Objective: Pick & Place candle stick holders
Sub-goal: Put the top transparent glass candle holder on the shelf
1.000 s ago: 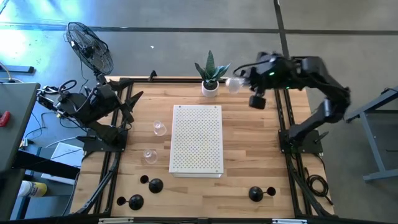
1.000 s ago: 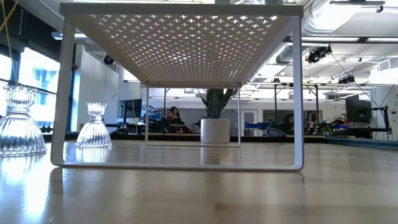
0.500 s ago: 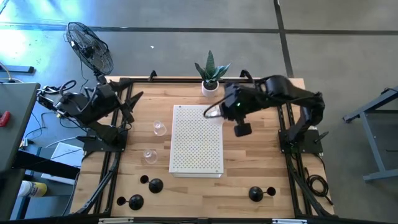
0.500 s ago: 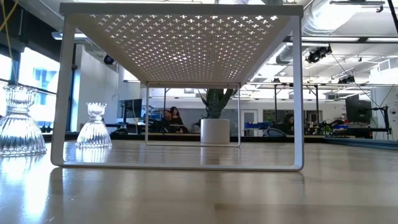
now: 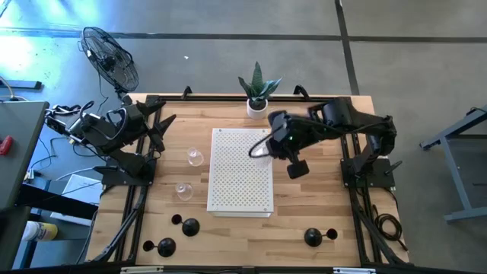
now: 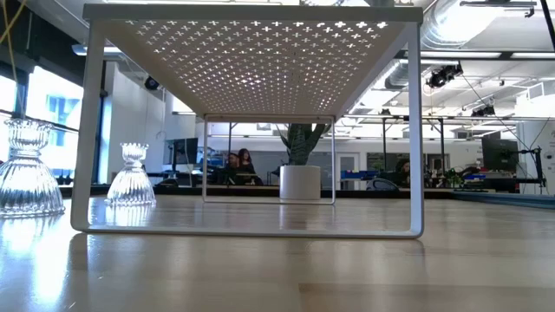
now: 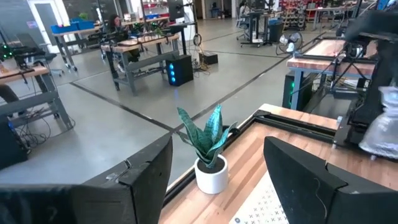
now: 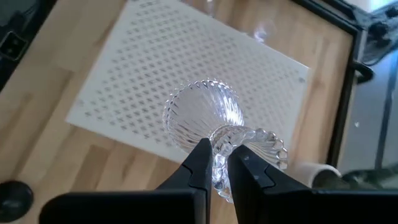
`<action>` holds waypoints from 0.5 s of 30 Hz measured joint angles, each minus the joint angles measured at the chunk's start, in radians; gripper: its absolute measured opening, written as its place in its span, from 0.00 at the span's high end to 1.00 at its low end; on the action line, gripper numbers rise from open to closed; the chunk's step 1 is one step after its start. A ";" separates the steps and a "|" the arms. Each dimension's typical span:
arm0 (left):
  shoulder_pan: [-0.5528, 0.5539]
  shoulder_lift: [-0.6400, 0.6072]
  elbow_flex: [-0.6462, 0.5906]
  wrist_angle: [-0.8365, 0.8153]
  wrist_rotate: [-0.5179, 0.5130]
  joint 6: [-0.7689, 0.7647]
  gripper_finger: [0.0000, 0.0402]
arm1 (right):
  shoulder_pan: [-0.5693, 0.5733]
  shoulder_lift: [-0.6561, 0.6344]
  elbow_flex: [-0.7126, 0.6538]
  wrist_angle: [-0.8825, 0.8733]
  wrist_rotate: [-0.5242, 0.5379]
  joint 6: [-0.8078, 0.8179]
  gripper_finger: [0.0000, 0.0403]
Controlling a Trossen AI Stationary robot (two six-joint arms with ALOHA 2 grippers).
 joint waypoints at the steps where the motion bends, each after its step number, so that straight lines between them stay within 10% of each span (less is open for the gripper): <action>1: 0.000 0.000 0.000 -0.006 0.000 -0.012 0.38 | 0.009 0.007 0.000 0.000 -0.005 0.000 0.94; 15: 0.000 0.000 0.000 -0.045 0.281 -0.036 0.38 | 0.110 0.113 0.000 0.147 -0.039 0.147 0.93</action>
